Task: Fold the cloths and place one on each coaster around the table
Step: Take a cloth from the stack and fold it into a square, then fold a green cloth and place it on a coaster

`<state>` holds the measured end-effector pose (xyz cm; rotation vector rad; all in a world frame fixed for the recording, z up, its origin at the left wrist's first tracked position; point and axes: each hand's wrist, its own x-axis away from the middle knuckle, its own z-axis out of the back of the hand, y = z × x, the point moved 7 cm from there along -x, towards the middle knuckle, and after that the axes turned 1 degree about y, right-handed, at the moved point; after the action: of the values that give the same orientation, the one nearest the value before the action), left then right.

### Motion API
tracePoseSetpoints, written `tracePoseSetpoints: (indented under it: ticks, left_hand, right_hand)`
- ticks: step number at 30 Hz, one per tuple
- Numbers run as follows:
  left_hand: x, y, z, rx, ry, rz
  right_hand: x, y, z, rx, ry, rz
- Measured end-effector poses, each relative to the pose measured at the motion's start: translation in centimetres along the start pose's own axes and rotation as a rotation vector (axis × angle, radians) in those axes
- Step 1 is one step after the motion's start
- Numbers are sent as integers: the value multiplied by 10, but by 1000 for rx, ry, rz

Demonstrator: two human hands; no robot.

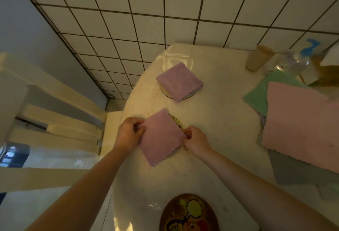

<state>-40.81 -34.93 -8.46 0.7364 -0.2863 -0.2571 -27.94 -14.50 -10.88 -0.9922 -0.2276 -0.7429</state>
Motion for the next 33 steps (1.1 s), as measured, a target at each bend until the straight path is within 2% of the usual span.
tracePoseSetpoints:
  ticks: [5, 10, 16, 24, 28, 33]
  left_hand:
    - [0, 10, -2, -228, -13, -22]
    - [24, 66, -26, -446, -51, -214]
    - [69, 145, -108, -341, -191, -367]
    - [150, 266, -247, -387, -243, -579]
    - [172, 315, -306, -425, -327, -707]
    - [178, 348, -351, -474, -374, -794]
  right_hand:
    - [13, 6, 11, 15, -61, -3]
    - [34, 27, 67, 164, -18, 112]
    - [55, 94, 159, 254, 77, 196]
    - [87, 221, 293, 404, 213, 295]
    - [96, 269, 338, 606, 288, 335]
    - [90, 290, 351, 866, 228, 409]
